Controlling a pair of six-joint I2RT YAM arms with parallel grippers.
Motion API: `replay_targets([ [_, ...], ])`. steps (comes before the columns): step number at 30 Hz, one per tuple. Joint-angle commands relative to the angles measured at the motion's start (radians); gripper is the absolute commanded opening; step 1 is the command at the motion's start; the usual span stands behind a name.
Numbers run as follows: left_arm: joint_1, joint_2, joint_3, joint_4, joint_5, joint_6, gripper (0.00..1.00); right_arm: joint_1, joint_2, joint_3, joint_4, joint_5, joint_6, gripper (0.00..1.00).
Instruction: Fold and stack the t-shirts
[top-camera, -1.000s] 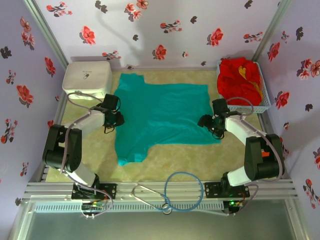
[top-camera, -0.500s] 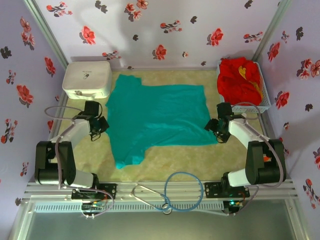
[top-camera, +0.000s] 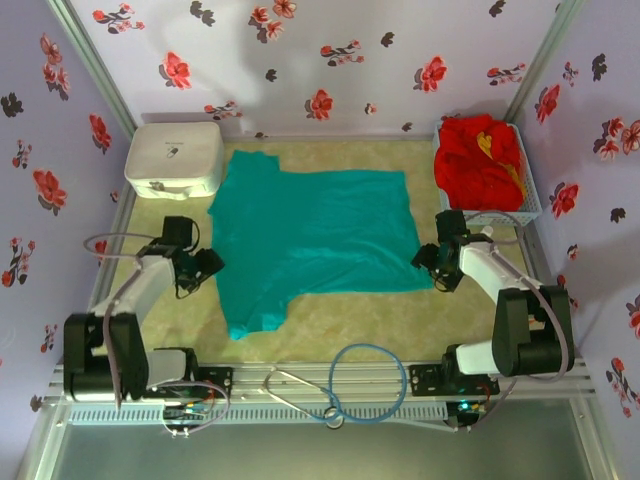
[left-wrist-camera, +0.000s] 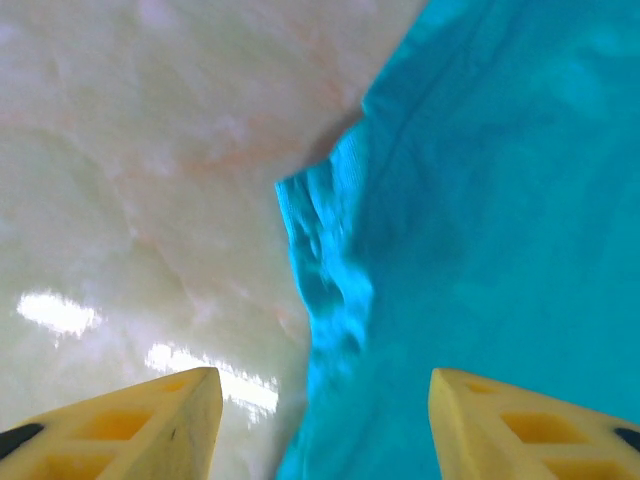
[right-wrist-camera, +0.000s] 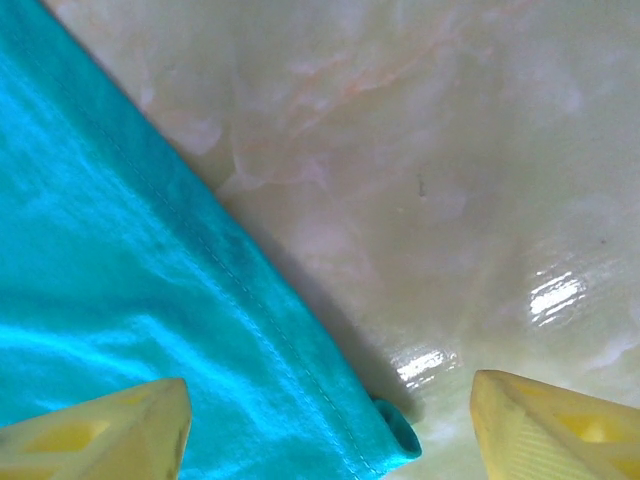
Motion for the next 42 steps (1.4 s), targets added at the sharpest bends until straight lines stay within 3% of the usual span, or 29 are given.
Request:
replay_targets([
  [1,0.001,-0.073,-0.035,-0.105,0.063,-0.048,0.56,-0.006,-0.023,-0.031,-0.036,-0.025,0.018,0.70],
  [5,-0.036,-0.112,-0.065,-0.163,0.099,-0.081,0.55,-0.005,0.004,-0.034,-0.035,-0.055,0.022,0.67],
  [9,-0.121,-0.174,-0.114,-0.195,0.103,-0.154,0.55,-0.003,0.011,-0.054,0.000,-0.085,0.035,0.61],
  [22,-0.399,-0.294,-0.214,-0.278,0.125,-0.348,0.44,0.007,0.045,-0.058,0.034,-0.116,0.039,0.57],
  [30,-0.464,-0.340,-0.192,-0.407,0.022,-0.374,0.49,0.022,0.076,-0.043,0.042,-0.117,0.031,0.56],
  [41,-0.536,-0.324,-0.290,-0.198,0.035,-0.496,0.39,0.046,0.083,-0.050,0.066,-0.120,0.048,0.55],
  [42,-0.538,-0.318,-0.294,-0.178,0.035,-0.500,0.37,0.046,0.085,-0.051,0.070,-0.125,0.046,0.49],
])
